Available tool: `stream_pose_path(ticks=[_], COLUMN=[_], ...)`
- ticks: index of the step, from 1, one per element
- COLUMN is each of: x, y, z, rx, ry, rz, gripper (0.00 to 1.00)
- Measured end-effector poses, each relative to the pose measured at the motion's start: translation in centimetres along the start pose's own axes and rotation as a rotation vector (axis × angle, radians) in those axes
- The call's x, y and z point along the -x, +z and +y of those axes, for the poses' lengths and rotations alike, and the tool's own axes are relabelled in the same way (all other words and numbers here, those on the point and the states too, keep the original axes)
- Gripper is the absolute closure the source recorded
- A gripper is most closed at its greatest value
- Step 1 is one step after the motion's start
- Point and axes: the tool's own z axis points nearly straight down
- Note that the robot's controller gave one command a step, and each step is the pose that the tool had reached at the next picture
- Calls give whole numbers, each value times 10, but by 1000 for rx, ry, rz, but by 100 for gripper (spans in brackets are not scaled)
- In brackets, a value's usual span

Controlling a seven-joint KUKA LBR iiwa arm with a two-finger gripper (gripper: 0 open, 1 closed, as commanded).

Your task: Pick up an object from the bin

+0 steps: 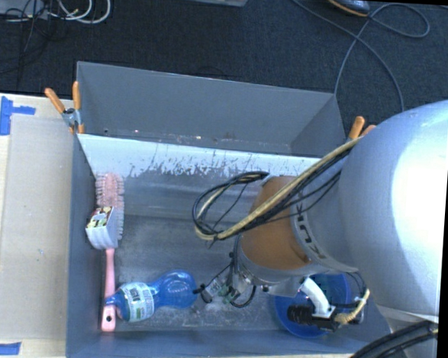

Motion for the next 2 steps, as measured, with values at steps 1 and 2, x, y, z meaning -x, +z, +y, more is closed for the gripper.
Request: stream_pose_path(ticks=[1, 2], x=[-40, -56], y=[1, 4], z=[27, 50], rx=[-2, -2], ry=[-40, -95], rz=[2, 0], gripper=[0, 0])
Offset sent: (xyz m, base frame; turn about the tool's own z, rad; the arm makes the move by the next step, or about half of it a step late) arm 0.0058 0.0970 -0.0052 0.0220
